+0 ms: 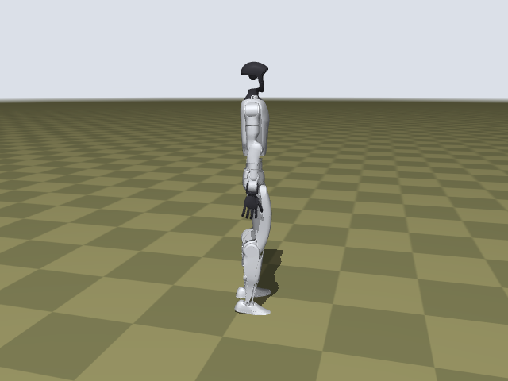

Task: In place motions

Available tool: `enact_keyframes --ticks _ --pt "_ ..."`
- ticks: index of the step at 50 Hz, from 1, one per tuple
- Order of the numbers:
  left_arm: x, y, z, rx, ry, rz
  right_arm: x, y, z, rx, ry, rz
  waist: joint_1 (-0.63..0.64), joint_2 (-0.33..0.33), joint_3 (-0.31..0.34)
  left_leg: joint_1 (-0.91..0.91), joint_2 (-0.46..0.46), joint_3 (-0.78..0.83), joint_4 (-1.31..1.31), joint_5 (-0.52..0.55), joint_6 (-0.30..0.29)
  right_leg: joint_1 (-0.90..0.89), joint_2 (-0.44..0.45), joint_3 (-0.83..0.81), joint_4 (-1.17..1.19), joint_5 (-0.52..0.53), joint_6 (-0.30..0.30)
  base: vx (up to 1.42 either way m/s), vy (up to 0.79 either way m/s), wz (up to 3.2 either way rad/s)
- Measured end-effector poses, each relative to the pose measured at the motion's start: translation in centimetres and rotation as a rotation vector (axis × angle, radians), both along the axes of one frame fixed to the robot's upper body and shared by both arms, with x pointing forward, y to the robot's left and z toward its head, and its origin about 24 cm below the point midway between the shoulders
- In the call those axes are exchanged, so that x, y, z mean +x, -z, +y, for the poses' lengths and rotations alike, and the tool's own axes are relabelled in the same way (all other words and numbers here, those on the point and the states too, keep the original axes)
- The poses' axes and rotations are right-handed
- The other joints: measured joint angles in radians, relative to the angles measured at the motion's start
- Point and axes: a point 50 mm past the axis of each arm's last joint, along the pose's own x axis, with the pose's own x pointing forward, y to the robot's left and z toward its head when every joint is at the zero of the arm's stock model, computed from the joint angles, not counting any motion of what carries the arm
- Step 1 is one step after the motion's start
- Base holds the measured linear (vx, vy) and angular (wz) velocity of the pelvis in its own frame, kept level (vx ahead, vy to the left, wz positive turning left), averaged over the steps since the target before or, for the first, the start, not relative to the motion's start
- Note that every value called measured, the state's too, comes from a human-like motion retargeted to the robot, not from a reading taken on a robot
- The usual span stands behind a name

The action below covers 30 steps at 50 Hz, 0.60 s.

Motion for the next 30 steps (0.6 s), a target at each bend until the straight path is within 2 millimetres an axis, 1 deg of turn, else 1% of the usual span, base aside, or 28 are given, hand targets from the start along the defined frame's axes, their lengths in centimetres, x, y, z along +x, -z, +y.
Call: enact_keyframes --ticks 10,14,17,19,20,21,23,25,27,30 --pt "0.8 0.0 0.1 -0.003 -0.006 -0.031 0.4 0.0 -0.2 -0.001 0.021 -0.018 -0.009 0.001 0.037 -0.019 0.019 0.003 0.054 -0.018 -0.023 0.005 0.005 0.017 0.000 0.010 -0.011 -0.02 -0.05 0.05" --pt "1.6 0.1 0.1 -0.003 0.005 -0.054 0.6 0.0 -0.3 0.011 0.035 -0.028 0.001 -0.011 0.073 -0.024 0.021 0.009 0.084 -0.002 -0.063 0.015 -0.001 0.029 -0.004 0.017 -0.012 -0.06 -0.03 0.08" --pt "2.6 0.1 0.0 -0.008 0.024 -0.079 0.7 0.0 -0.4 0.018 0.036 -0.032 0.012 -0.028 0.093 -0.050 0.018 -0.032 0.119 0.046 -0.105 0.017 -0.016 0.011 -0.010 0.020 -0.013 -0.13 -0.03 0.33" --pt "3.2 0.1 -0.1 -0.003 0.043 -0.100 0.5 -0.1 -0.6 0.014 0.032 -0.033 0.019 -0.044 0.103 -0.065 0.002 -0.095 0.144 0.047 -0.101 0.018 -0.034 -0.006 -0.014 0.022 -0.011 -0.11 -0.02 0.44" --pt "3.5 0.1 -0.1 0.002 0.055 -0.112 0.4 -0.1 -0.7 0.010 0.029 -0.034 0.024 -0.052 0.107 -0.069 -0.008 -0.130 0.156 0.039 -0.090 0.020 -0.043 -0.013 -0.016 0.023 -0.009 -0.08 0.00 0.25" --pt "3.7 0.1 -0.2 0.007 0.067 -0.124 0.3 -0.1 -0.9 0.007 0.022 -0.031 0.035 -0.061 0.113 -0.068 -0.016 -0.141 0.164 0.020 -0.067 0.022 -0.052 -0.010 -0.017 0.025 -0.007 -0.06 0.01 0.05" --pt "3.8 0.1 -0.3 0.009 0.089 -0.140 -0.1 -0.2 -1.3 -0.001 0.005 -0.017 0.056 -0.074 0.119 -0.056 -0.007 -0.101 0.167 -0.009 -0.034 0.026 -0.065 -0.004 -0.019 0.028 -0.003 -0.05 0.06 -0.17" --pt "3.6 0.1 -0.5 0.005 0.102 -0.140 -0.6 -0.3 -1.6 -0.014 -0.014 0.007 0.064 -0.073 0.115 -0.037 0.031 -0.007 0.149 0.000 -0.028 0.024 -0.064 0.000 -0.019 0.029 0.000 -0.01 0.11 -0.17" --pt "2.9 0.1 -0.5 0.007 0.109 -0.127 -1.0 -0.4 -2.0 -0.032 -0.022 0.029 0.055 -0.055 0.102 -0.024 0.056 0.037 0.124 0.017 -0.075 0.020 -0.046 0.001 -0.017 0.026 0.002 0.05 0.16 -0.04" --pt "2.0 0.1 -0.3 0.019 0.117 -0.097 -1.6 -0.5 -2.3 -0.051 0.005 0.044 0.027 -0.034 0.087 -0.007 0.058 0.068 0.073 0.007 -0.092 0.018 -0.030 -0.002 -0.015 0.019 0.008 0.05 0.17 0.07"
